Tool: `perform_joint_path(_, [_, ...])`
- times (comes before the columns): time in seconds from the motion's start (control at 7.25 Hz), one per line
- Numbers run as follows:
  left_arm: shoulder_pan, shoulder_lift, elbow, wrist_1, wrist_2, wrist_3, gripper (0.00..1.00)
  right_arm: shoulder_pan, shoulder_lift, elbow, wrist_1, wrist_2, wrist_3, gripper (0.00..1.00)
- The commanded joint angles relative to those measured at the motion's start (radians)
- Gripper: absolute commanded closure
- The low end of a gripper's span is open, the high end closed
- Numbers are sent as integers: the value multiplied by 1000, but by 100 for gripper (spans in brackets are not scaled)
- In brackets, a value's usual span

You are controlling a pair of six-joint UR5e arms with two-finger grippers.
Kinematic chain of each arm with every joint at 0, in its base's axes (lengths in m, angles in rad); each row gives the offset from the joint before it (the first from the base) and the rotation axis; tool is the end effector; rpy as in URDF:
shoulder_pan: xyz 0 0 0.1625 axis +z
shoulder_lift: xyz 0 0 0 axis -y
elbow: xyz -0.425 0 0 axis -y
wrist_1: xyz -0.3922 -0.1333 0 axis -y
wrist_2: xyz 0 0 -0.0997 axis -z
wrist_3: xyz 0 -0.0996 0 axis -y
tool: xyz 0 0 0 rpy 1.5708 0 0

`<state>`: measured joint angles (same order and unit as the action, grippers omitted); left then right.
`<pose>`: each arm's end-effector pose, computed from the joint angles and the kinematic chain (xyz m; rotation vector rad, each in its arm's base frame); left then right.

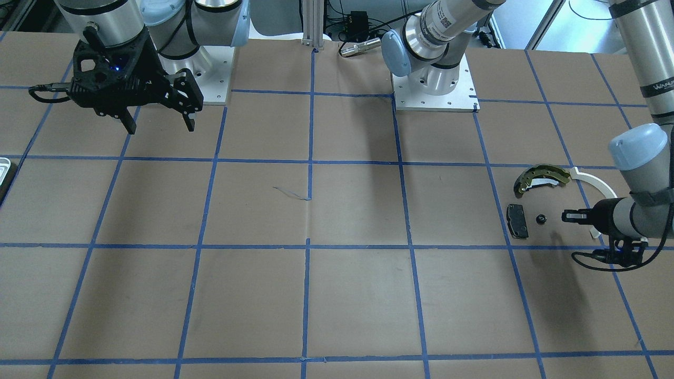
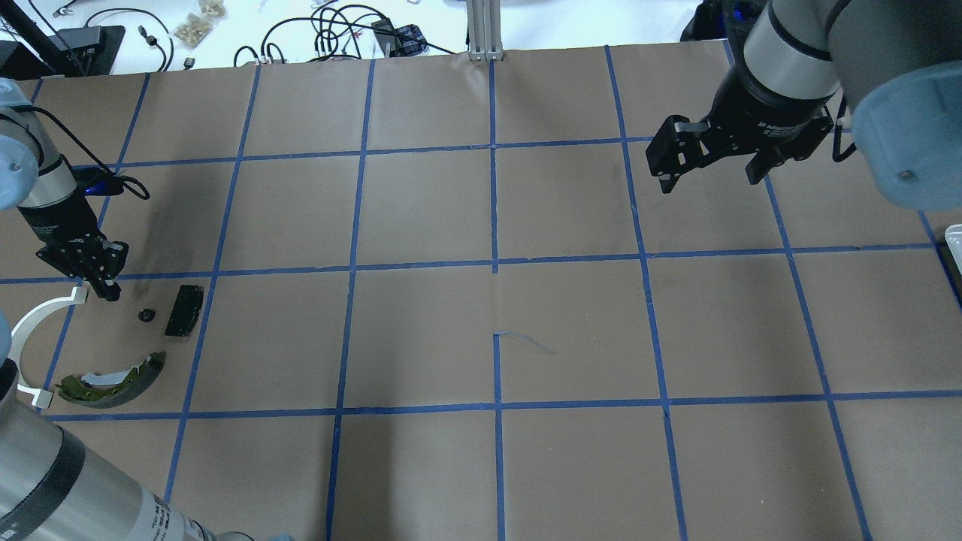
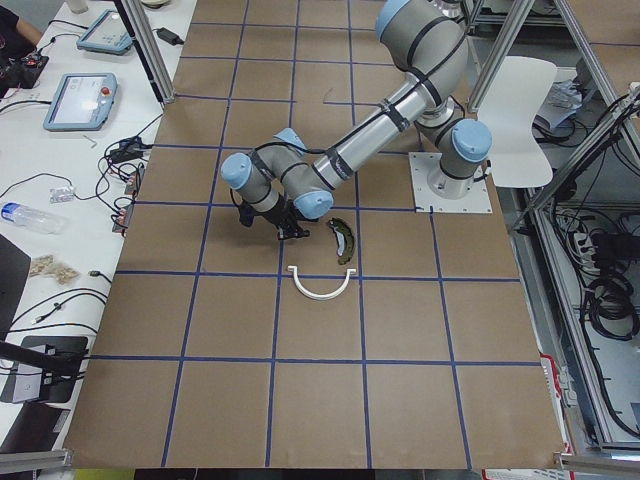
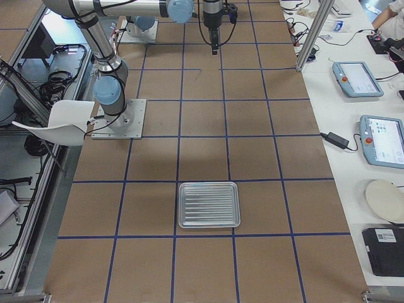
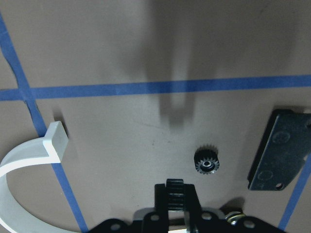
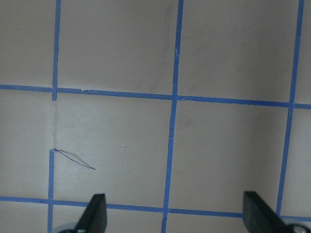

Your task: Place bearing gear from tray to pile

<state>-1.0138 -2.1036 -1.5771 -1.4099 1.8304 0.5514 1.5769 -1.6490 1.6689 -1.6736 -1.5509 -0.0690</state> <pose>0.2308 -0.5744 0.2010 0.0674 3.0405 0.7036 0.1381 -0.4657 0.4874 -0.1185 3.1194 -0.1304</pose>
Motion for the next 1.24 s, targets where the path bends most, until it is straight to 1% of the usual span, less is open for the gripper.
perform_joint_path(0.0, [1, -4, -32, 0, 0, -2, 100, 0, 0, 0, 0, 0, 0, 0])
perform_joint_path(0.83, [1, -9, -43, 14, 0, -5, 100, 0, 0, 3, -1, 5, 0, 0])
perform_joint_path(0.97, [1, -10, -43, 14, 0, -4, 75, -1, 0, 3, -1, 5, 0, 0])
perform_joint_path(1.1, [1, -10, -56, 14, -2, -4, 55, -2, 0, 3, -3, 6, -2, 0])
